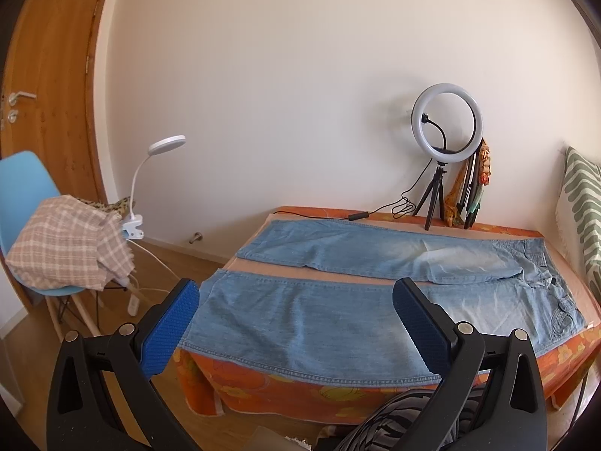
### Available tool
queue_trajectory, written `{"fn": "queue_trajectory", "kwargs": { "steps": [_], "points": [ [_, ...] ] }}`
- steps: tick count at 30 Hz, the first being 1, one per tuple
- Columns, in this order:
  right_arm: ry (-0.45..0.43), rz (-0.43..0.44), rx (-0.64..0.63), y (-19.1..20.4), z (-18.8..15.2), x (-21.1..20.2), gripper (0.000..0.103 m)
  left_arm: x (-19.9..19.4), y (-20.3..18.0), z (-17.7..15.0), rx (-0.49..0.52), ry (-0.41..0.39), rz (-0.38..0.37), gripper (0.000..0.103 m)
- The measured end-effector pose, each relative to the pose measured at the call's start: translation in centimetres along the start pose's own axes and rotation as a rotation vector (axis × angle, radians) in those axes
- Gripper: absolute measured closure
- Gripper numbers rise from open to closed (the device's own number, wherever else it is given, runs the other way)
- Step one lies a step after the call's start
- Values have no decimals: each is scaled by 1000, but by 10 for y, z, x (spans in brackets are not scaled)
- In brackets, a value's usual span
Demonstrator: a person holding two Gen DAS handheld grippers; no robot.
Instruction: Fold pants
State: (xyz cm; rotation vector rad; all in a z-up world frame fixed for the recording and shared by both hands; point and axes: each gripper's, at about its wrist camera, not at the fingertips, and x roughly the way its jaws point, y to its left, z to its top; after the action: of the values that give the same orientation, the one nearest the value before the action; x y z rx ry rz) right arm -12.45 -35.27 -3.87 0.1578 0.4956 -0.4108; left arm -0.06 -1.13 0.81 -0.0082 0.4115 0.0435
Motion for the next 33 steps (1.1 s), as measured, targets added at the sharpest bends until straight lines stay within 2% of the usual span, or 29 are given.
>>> {"fn": "queue_trajectory", "kwargs": {
  "steps": [23, 33],
  "points": [
    [2, 2, 2, -3, 3, -2, 4, 5, -3, -1, 11, 12, -5, 0],
    [16, 14, 7, 3, 4, 20, 4, 24, -1, 0, 20, 29, 21, 0]
  ]
}}
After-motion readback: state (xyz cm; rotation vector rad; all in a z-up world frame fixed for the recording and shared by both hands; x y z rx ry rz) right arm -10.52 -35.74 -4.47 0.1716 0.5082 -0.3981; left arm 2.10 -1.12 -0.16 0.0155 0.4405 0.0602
